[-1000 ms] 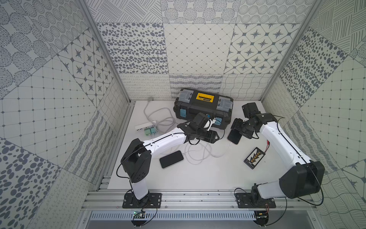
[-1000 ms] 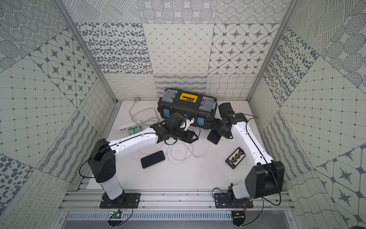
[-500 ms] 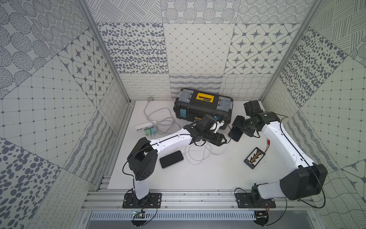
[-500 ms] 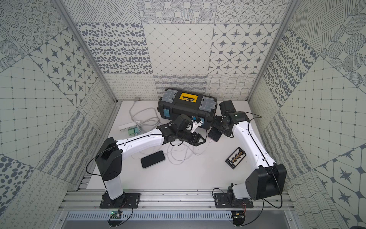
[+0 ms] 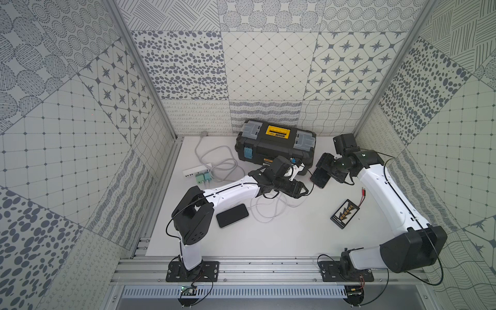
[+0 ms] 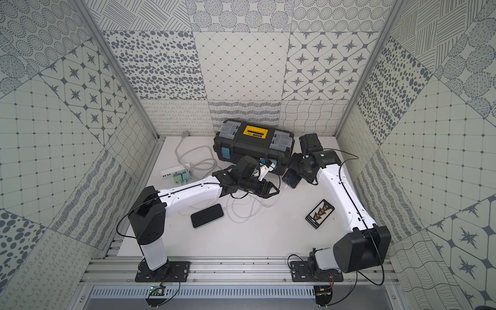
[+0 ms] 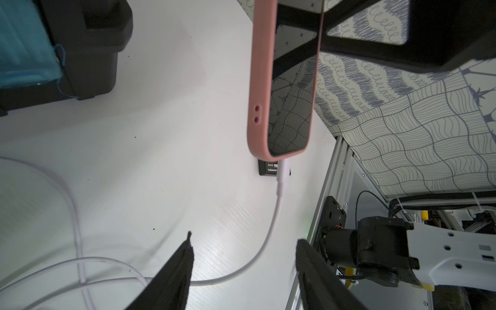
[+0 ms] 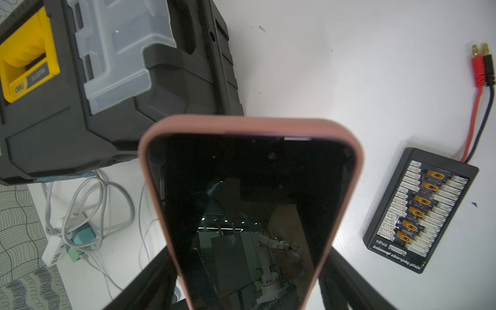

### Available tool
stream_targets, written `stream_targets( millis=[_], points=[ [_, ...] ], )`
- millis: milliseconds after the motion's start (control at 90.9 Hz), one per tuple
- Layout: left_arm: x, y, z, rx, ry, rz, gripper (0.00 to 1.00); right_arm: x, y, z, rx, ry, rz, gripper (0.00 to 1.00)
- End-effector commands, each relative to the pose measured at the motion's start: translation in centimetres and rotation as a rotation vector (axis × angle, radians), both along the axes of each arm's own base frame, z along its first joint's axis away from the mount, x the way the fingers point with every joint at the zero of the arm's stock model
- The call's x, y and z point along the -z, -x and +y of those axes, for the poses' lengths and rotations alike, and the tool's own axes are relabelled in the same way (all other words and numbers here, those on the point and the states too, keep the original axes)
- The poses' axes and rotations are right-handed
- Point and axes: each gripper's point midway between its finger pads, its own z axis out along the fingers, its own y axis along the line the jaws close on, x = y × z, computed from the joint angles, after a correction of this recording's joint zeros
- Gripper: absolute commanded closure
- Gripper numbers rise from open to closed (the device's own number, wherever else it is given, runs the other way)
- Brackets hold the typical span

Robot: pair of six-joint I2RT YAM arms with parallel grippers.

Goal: Unplug the charging cable from the phone
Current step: Remove the charging cable from the phone.

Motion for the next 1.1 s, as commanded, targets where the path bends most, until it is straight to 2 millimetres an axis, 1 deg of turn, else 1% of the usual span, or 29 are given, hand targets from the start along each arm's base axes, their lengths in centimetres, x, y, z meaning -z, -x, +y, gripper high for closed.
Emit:
stream_targets(
  millis=[0, 165, 374, 550, 715, 1090],
  points=[
    [-2.3, 0.2, -1.2, 0.036, 0.082, -0.044, 0.38, -3.4, -0.8, 0.0, 0.027, -0.037, -0.115, 0.42],
    [-2.3, 0.2, -1.6, 0.048, 0.089, -0.039, 0.40, -3.7, -0.8, 0.0, 0.042, -0.050, -0.124, 0.43],
    [-2.2, 0.2, -2.1, 0.068, 0.106, -0.025, 0.47, -3.7, -0.7, 0.0, 0.063, -0.067, -0.129, 0.44],
    [-1.5, 0.3, -2.5, 0.081, 0.102, -0.008, 0.46, -3.7, -0.7, 0.1, 0.067, -0.076, -0.133, 0.44],
    [-1.7, 0.4, -2.9, 0.091, 0.108, -0.009, 0.47, -3.8, -0.7, 0.1, 0.068, -0.081, -0.135, 0.44],
    [-1.4, 0.3, -3.2, 0.097, 0.104, -0.006, 0.58, -3.9, -0.9, 0.2, 0.073, -0.087, -0.144, 0.44]
  ],
)
